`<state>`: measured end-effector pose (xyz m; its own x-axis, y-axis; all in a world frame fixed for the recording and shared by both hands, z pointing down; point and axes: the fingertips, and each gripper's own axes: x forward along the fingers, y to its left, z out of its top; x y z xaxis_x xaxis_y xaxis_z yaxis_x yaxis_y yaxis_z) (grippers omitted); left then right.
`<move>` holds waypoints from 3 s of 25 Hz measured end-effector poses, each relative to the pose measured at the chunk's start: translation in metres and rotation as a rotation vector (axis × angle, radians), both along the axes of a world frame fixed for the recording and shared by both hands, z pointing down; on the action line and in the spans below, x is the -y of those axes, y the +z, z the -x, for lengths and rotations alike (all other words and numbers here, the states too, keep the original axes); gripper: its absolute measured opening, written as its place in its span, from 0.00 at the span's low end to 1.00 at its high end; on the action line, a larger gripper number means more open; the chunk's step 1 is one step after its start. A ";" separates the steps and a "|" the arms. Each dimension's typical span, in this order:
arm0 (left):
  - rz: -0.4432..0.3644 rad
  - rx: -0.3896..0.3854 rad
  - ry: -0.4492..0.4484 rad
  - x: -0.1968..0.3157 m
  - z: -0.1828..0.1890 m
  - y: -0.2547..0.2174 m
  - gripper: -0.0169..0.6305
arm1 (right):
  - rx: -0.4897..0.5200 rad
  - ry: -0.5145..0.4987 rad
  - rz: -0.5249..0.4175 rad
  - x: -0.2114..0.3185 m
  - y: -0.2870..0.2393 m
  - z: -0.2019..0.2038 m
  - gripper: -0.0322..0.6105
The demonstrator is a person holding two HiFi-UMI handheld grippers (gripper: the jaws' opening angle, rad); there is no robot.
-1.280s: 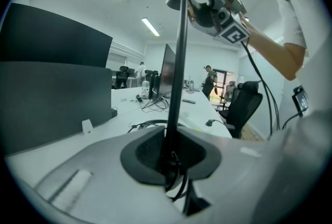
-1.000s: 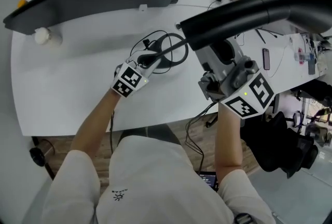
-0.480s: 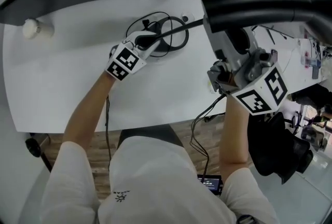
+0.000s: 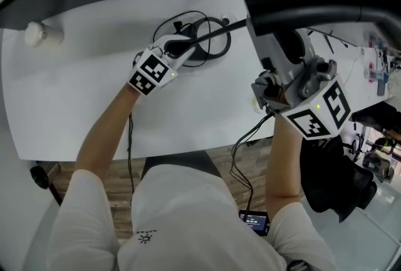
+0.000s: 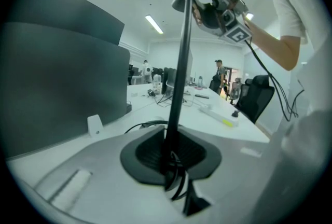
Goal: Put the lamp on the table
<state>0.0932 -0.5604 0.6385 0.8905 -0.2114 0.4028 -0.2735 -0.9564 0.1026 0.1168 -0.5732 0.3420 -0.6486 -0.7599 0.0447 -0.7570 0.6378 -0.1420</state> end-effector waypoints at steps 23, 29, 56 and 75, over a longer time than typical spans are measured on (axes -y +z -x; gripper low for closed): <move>0.027 -0.008 0.019 0.008 0.004 0.020 0.10 | -0.006 0.024 0.009 0.014 0.018 0.008 0.12; 0.018 -0.004 0.014 0.011 0.003 0.020 0.09 | -0.010 0.015 -0.002 0.014 0.018 0.010 0.12; -0.003 0.011 -0.018 0.018 0.004 0.022 0.09 | -0.023 -0.022 -0.038 0.011 0.017 0.020 0.12; -0.006 0.013 -0.044 0.020 0.010 0.037 0.09 | -0.060 -0.031 -0.045 0.005 0.025 0.040 0.12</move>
<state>0.0827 -0.5802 0.6752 0.8750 -0.2523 0.4132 -0.3161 -0.9442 0.0929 0.0772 -0.5785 0.3673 -0.6687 -0.7418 0.0509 -0.7434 0.6655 -0.0677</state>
